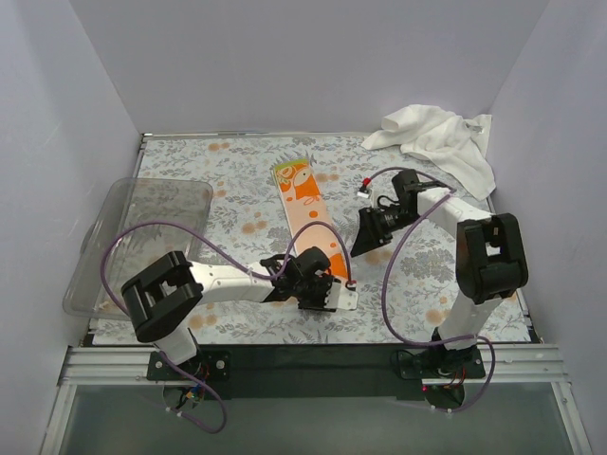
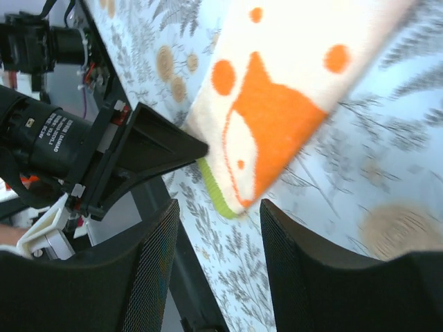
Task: Roll the towels
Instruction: Fold the towel
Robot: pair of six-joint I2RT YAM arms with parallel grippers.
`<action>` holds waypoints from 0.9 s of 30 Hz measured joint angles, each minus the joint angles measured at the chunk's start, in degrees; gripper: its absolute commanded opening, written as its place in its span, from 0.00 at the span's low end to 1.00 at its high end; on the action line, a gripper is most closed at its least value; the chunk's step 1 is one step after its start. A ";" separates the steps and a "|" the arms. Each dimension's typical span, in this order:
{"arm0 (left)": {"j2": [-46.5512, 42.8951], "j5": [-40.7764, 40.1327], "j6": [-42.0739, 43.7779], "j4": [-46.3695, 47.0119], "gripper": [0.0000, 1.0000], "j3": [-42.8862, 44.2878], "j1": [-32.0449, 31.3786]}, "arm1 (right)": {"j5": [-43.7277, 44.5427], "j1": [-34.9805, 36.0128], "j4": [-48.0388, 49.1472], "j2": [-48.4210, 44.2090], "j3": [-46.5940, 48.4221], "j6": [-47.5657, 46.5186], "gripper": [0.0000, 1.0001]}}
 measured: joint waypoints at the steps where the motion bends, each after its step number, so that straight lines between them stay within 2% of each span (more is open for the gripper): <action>1: 0.26 0.04 0.11 0.00 0.22 0.15 0.00 | 0.37 -1.42 -0.59 0.02 0.61 -0.22 0.48; 2: 0.46 0.20 0.17 -0.09 0.15 0.26 -0.02 | 0.85 -2.69 -1.27 0.02 1.36 -0.52 0.48; 5: 0.81 0.28 0.85 -0.59 0.05 0.55 -0.02 | 1.75 -6.25 -3.10 0.31 4.39 -1.77 0.48; 8: 0.98 0.33 1.53 -1.64 0.00 1.11 -0.04 | 2.43 -9.03 -4.68 0.94 7.54 -3.30 0.48; 14: 0.76 3.85 4.26 -8.66 0.00 3.19 0.11 | 3.34 -10.73 -6.80 1.20 8.24 -5.33 0.49; 19: -0.63 9.46 5.42 -16.37 0.00 4.11 1.44 | 3.85 -10.82 -7.26 1.16 7.50 -6.36 0.56; 23: -0.35 13.18 5.77 -21.31 0.00 9.05 6.84 | 4.02 -10.84 -7.65 1.16 7.04 -6.58 0.63; 24: 0.07 14.01 5.88 -22.29 0.00 11.23 8.83 | 4.02 -10.84 -7.74 1.16 7.04 -6.62 0.68; 27: 2.29 15.67 6.16 -23.21 0.00 17.81 14.27 | 3.96 -10.88 -7.91 1.16 7.04 -6.91 0.70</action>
